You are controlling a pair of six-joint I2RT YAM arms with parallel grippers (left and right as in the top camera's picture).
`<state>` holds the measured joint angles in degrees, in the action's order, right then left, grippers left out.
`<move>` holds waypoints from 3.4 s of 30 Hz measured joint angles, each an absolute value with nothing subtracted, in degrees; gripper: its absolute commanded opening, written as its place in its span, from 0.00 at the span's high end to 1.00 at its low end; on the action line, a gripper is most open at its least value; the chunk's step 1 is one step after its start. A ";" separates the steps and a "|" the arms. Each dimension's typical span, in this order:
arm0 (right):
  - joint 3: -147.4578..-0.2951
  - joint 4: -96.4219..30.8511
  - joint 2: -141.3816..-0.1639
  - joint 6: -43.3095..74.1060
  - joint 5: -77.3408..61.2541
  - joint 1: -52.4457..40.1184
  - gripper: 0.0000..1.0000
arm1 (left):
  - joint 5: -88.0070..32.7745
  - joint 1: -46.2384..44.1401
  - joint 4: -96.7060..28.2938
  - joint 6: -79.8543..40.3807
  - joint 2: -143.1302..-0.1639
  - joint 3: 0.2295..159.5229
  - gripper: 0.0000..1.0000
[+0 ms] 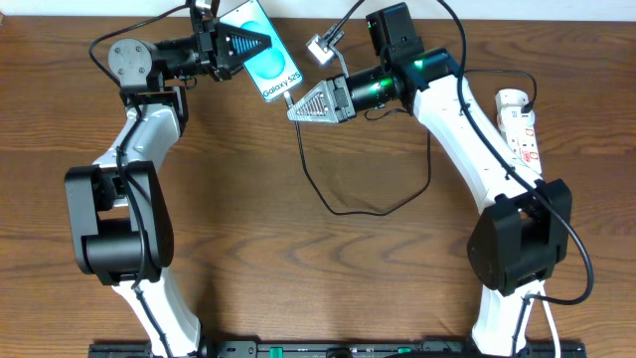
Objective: Plug charger to phone and switch on socket
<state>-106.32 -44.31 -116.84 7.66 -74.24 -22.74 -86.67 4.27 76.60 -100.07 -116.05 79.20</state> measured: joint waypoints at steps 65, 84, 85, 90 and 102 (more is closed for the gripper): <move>-105.89 -48.05 -116.86 6.72 -76.79 -21.76 0.99 | -87.15 2.76 78.28 -100.05 -116.05 79.20 0.92; -105.89 -52.93 -116.86 2.94 -76.71 -21.74 0.99 | -88.88 2.04 78.32 -100.27 -116.05 79.15 0.93; -105.89 -53.06 -116.86 2.72 -76.69 -21.71 0.99 | -88.86 2.02 78.32 -100.29 -116.05 79.02 0.93; -105.89 -54.65 -116.86 2.11 -75.55 -21.71 0.99 | -87.70 2.04 79.59 -100.53 -116.05 76.16 0.93; -105.71 -57.52 -116.86 -0.32 -74.54 -21.71 0.99 | -87.72 1.87 80.71 -100.53 -116.05 75.05 0.93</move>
<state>-105.71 -57.52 -116.86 -0.32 -74.54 -21.71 -87.72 1.87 80.71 -100.53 -116.05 75.05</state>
